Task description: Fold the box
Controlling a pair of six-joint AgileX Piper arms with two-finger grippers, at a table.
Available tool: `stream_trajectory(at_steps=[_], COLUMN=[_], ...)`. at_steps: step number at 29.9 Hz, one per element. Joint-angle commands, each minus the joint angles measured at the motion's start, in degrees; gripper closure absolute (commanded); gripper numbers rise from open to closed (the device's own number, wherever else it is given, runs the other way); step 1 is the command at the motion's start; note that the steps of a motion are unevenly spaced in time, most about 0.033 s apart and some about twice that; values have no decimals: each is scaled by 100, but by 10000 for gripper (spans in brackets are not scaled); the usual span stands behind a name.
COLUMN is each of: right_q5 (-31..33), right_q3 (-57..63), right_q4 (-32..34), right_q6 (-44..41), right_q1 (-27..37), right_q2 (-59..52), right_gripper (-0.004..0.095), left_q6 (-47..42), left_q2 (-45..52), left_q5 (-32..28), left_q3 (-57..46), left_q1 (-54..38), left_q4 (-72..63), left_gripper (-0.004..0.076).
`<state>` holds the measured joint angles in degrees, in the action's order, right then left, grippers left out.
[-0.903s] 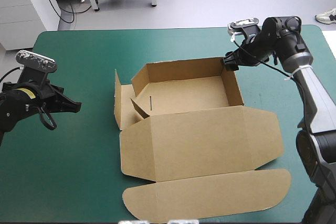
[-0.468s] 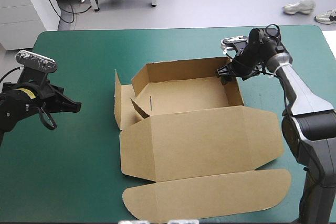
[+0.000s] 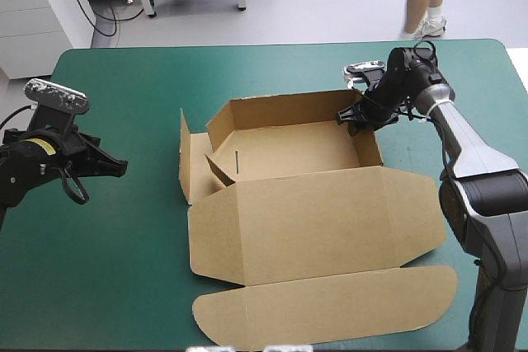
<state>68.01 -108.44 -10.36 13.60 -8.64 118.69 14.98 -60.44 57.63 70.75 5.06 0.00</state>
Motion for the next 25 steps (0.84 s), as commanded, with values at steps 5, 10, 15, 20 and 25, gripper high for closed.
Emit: stream_trajectory(at_steps=[5,10,15,20,25], right_q5=[-100,-100,-100,-100,-100], right_q3=[-178,-189,-189,-189,-189], right_q4=[-55,-32,-32,-56,-37], right_q6=[47,135,199,391,412], right_q1=[19,19,41,137,284], right_q2=[-344,-409,-798,-1423,-2079], right_gripper=[927,928,928,928,928], left_q6=[-22,-22,-43,-43,-86], left_q2=[102,102,102,102,102], left_q5=[-331,-331,-174,69,282], left_q3=[149,149,149,149,149], left_q1=[3,3,3,3,3], left_q4=[-105,0,-79,-59,-39], left_gripper=[732,732,732,732,732])
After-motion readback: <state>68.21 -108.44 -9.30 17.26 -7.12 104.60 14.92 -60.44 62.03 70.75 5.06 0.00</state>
